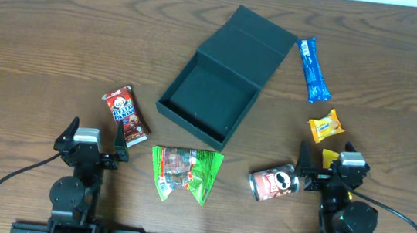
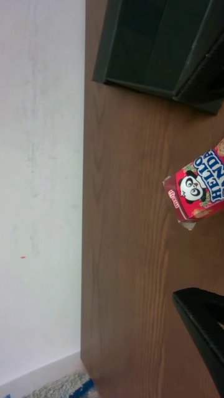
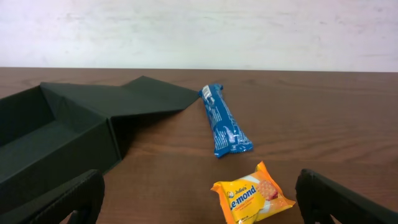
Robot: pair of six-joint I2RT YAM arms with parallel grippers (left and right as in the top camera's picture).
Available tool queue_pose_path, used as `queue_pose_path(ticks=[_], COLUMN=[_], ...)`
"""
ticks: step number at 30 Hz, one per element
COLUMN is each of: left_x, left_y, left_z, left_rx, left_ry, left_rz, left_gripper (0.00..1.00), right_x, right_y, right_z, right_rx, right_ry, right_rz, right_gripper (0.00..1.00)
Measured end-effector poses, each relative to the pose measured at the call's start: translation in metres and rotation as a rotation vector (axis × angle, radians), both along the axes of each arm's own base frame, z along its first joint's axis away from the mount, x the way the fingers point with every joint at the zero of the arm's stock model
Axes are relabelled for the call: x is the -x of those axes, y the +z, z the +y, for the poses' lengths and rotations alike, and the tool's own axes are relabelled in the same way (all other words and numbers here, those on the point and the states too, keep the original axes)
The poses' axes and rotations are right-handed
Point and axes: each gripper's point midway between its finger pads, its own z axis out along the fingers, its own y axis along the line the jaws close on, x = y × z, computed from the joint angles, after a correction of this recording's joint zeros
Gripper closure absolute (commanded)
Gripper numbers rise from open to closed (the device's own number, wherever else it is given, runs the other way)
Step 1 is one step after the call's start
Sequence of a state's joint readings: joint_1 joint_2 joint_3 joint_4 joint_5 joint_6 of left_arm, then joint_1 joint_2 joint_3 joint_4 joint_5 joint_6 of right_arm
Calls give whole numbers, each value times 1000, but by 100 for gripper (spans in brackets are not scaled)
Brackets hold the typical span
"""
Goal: Pack container
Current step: 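Move the left gripper toward the red Hello Panda box, then grasp the red Hello Panda box with the left gripper and lift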
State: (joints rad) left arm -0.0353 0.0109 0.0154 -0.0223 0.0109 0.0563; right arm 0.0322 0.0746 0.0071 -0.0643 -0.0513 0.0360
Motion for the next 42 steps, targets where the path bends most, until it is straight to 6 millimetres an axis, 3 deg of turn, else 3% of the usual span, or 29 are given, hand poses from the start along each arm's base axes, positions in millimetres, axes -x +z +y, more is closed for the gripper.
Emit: queue_pose_path(ticks=[9,17,19,24,27,31,37,42], left_x=[0,3,7,30,41,39,12,6], left_y=[2,10,29,113,153,194,223,208], left_z=[0,-10,-11,-12,-12,-12,-15,-15], left_rx=[9,164,183,202,202,203,203,206], left_ry=[4,-41,-50,-68,-74,-72,-53,-13], left_rz=[-9,3,-11,-143,-172,-118,140,491], left_gripper=[5,5,5,5,5,5,5,5], right_x=[0,0,0,0,0,0,0,0], right_y=[0,0,0,0,0,0,0,0], right_z=[0,0,0,0,0,0,0,0], right_rx=[0,0,0,0,0,0,0,0], right_ry=[0,0,0,0,0,0,0,0], right_rz=[0,0,0,0,0,1,1,1], right_gripper=[1,1,1,1,1,1,1,1])
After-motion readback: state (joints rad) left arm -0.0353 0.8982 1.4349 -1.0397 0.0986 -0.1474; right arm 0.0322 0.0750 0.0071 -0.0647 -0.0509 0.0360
